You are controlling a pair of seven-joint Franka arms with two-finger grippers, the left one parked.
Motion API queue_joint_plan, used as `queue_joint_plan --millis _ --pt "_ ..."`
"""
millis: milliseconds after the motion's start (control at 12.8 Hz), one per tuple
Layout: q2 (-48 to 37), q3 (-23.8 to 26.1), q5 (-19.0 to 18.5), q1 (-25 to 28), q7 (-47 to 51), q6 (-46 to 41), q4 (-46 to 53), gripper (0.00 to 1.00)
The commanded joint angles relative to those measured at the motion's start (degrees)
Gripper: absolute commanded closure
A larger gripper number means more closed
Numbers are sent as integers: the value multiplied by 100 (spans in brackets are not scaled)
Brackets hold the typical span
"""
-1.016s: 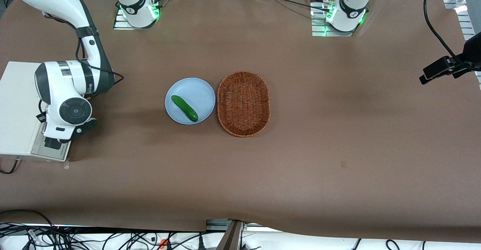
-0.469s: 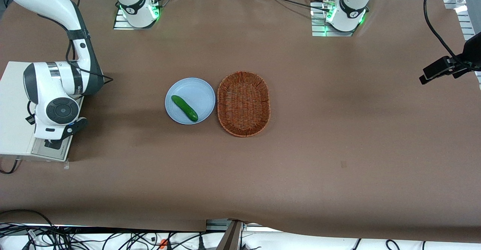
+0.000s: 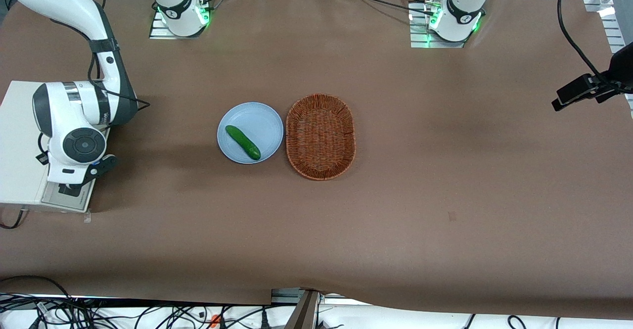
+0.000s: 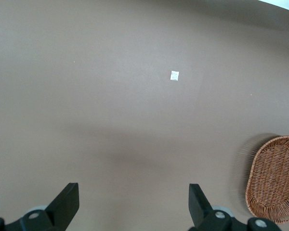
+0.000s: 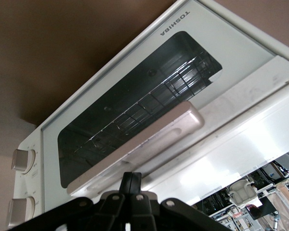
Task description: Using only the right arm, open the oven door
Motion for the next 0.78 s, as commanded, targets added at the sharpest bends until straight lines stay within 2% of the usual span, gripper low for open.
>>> queue_joint_plan --millis 0,156,547,703 --pt "12 8 -17 -34 -27 88 -59 100" --pt "55 17 44 -26 26 88 -50 100" --pt "108 35 527 36 52 88 11 100" --pt "144 61 554 45 79 96 20 100"
